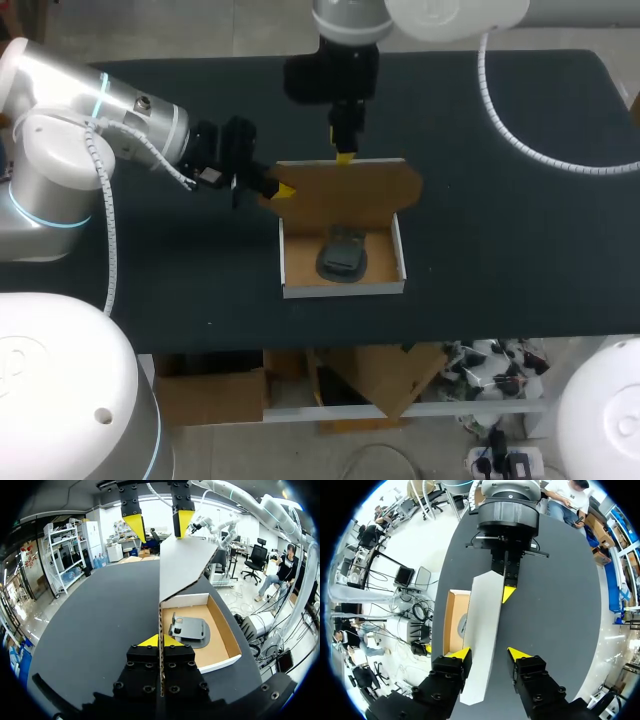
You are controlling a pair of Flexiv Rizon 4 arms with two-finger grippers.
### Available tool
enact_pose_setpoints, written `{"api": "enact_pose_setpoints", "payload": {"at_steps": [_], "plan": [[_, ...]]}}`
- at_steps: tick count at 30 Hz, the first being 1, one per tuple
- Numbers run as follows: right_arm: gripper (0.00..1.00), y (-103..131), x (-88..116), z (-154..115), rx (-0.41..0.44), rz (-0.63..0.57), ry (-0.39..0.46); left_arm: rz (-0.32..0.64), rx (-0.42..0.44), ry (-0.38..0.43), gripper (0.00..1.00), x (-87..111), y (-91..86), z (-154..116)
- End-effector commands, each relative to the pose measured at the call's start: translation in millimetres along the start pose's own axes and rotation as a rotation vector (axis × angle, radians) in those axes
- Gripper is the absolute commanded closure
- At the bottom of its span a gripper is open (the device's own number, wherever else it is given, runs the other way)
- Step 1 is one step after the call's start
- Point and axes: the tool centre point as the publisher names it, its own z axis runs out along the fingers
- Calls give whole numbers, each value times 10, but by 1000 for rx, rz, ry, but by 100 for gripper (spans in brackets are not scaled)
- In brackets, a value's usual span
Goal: Assemble the packaging by folding the flat box into shape, placing the metal phone stand inside, and closing the box properly
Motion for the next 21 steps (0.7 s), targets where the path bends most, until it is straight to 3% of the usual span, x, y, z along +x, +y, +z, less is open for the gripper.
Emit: {"api": "enact_pose_setpoints", "payload": {"at_steps": [1,21], "plan": [[52,13,4,47,3,3,-1,0,-2,3,100,-9,9,16],[50,31,-27,151,7,6,16,0,-2,3,100,-9,9,16]]}}
